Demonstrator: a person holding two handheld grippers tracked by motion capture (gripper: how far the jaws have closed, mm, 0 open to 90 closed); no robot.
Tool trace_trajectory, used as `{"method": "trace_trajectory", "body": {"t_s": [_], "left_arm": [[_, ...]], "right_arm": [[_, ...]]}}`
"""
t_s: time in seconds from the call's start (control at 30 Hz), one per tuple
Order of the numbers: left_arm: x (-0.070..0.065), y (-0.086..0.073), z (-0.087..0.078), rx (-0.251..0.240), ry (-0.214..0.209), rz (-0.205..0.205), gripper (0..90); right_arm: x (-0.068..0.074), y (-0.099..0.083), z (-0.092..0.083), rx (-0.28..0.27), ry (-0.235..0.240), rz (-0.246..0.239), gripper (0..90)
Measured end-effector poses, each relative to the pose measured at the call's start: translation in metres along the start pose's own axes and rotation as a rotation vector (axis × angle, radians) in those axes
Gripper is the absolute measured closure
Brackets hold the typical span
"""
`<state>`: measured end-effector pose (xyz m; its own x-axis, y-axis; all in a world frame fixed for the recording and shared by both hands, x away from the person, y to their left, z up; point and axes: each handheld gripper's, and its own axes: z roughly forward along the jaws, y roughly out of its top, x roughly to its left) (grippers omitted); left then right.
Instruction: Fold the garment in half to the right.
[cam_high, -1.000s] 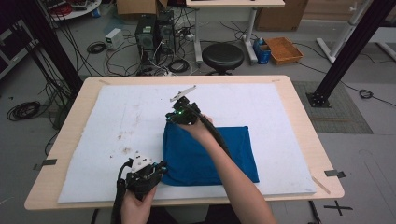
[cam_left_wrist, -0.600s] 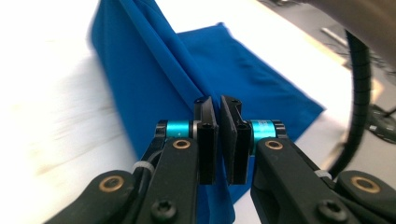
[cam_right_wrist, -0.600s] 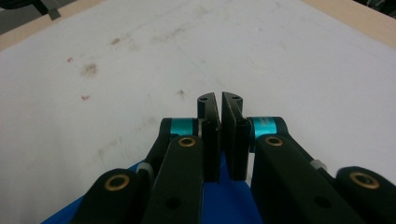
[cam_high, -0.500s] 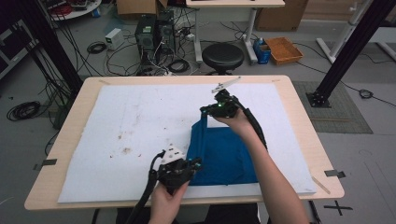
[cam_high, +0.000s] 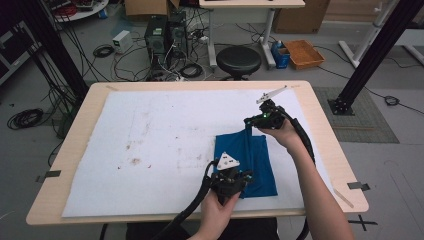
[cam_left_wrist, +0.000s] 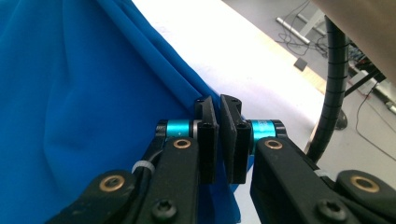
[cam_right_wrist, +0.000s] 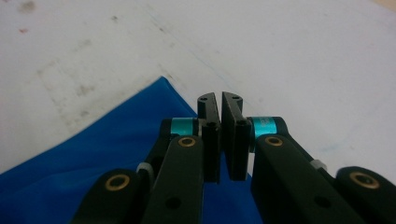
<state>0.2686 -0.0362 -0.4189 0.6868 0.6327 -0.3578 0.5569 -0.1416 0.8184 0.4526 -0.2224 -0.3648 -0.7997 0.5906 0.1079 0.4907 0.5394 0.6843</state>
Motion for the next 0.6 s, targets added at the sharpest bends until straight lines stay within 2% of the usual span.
{"method": "trace_trajectory", "body": {"t_s": [0.07,0.1,0.13,0.2,0.47,0.5,0.53,0.57,0.6], "left_arm": [[-0.003,0.001,0.005,0.000,0.006,0.014,85.3],[-0.004,0.002,0.009,0.000,0.005,0.011,85.2],[-0.005,0.002,0.011,0.002,0.005,0.012,85.2],[-0.005,0.001,0.016,0.006,-0.002,0.007,85.2],[-0.011,-0.001,0.036,0.016,-0.004,0.014,84.9],[-0.010,-0.001,0.038,0.011,-0.017,0.010,84.5],[-0.010,-0.001,0.038,0.003,-0.032,0.006,74.9],[-0.010,-0.001,0.038,-0.006,-0.047,0.005,74.9],[-0.011,0.000,0.038,-0.015,-0.054,0.010,67.5]], "right_arm": [[-0.003,-0.003,-0.002,0.017,-0.026,0.002,86.8],[-0.006,-0.006,-0.005,0.043,-0.071,-0.003,86.9],[-0.006,-0.006,-0.005,0.043,-0.071,-0.003,86.9],[-0.006,-0.009,-0.006,0.066,-0.100,-0.009,86.8],[-0.010,-0.016,0.000,0.141,-0.163,-0.069,86.8],[-0.010,-0.016,0.001,0.148,-0.175,-0.079,86.1],[-0.010,-0.017,0.004,0.165,-0.220,-0.101,84.3],[-0.010,-0.017,0.004,0.165,-0.220,-0.101,82.0],[-0.011,-0.017,0.005,0.174,-0.240,-0.107,81.3]]}}
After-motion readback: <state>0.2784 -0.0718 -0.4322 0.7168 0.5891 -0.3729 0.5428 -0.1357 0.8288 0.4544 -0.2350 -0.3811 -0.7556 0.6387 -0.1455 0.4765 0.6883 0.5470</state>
